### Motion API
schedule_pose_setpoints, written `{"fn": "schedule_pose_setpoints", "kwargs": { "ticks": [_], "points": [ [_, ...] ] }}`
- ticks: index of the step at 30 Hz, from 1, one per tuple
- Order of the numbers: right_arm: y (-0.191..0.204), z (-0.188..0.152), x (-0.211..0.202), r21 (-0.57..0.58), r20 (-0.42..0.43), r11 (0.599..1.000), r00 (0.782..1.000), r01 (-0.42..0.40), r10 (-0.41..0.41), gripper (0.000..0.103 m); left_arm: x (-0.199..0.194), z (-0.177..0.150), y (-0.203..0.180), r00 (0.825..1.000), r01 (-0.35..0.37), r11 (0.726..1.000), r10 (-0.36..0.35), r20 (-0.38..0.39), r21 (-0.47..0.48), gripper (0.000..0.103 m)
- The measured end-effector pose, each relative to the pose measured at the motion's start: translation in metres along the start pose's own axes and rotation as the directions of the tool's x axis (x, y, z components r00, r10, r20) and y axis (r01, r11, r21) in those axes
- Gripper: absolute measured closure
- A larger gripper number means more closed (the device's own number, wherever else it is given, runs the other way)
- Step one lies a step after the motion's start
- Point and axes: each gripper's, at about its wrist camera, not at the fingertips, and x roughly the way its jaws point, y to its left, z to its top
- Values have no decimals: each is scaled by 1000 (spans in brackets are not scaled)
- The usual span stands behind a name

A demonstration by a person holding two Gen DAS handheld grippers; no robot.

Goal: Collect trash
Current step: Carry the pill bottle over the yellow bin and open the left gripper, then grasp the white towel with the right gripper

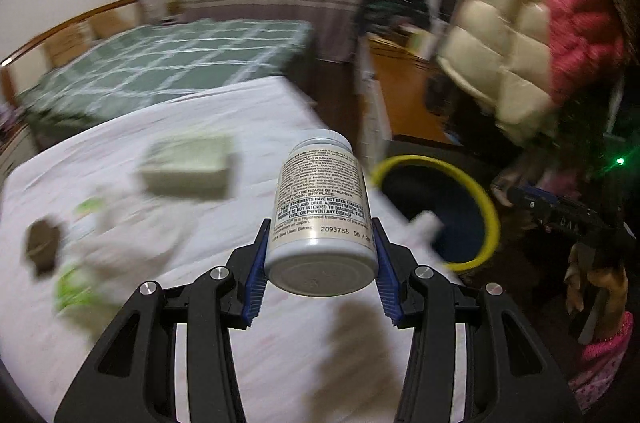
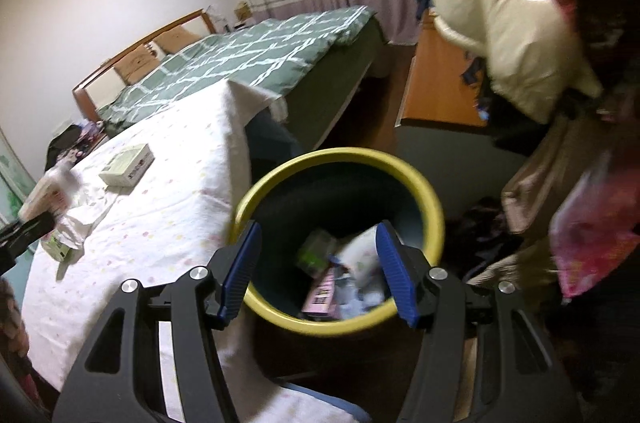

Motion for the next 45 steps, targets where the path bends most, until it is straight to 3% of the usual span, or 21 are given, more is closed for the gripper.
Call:
{"fn": "schedule_pose_setpoints", "kwargs": {
  "ticks": [4,7,14,15,16,18,22,28,33,36,39,43,45],
  "points": [
    [-17,-4,-23,9,33,999,998,45,-45,45,53,24,-50,992,109,992,-105,-70,61,56],
    [-27,-7,-37,14,51,997,996,72,-73,41,89,33,-80,982,155,983,-143,-122,96,56],
    [-47,-17,-48,42,49,994,994,100,-102,41,156,41,-119,968,161,978,-130,-214,134,56],
    [-49,-17,-47,47,47,994,994,100,-102,41,161,41,-121,966,154,980,-123,-225,129,51],
    [-50,-18,-47,51,45,994,994,100,-103,41,164,40,-121,967,149,981,-118,-226,124,34],
    [-51,-18,-44,54,41,994,994,100,-102,41,159,39,-117,974,136,984,-111,-195,115,25],
    [-50,-17,-38,51,31,995,995,89,-91,41,128,39,-97,986,108,989,-94,-140,100,23],
    [-23,-14,-20,10,-5,999,999,33,-33,41,44,28,-38,999,47,999,-47,0,-15,16],
    [20,-8,3,-49,-52,997,997,-61,58,41,-32,-11,31,994,-83,988,92,66,-132,14],
    [56,-4,19,-113,-89,987,991,-114,104,41,-72,-36,71,977,-178,964,196,78,-196,14],
    [96,-1,34,-167,-129,970,979,-178,158,41,-112,-67,113,943,-292,915,323,73,-277,13],
    [154,1,53,-225,-188,936,954,-272,233,41,-147,-100,157,913,-358,859,405,58,-367,13],
    [190,0,60,-264,-220,906,935,-331,277,41,-157,-114,170,905,-369,843,421,54,-392,13]
  ]
}}
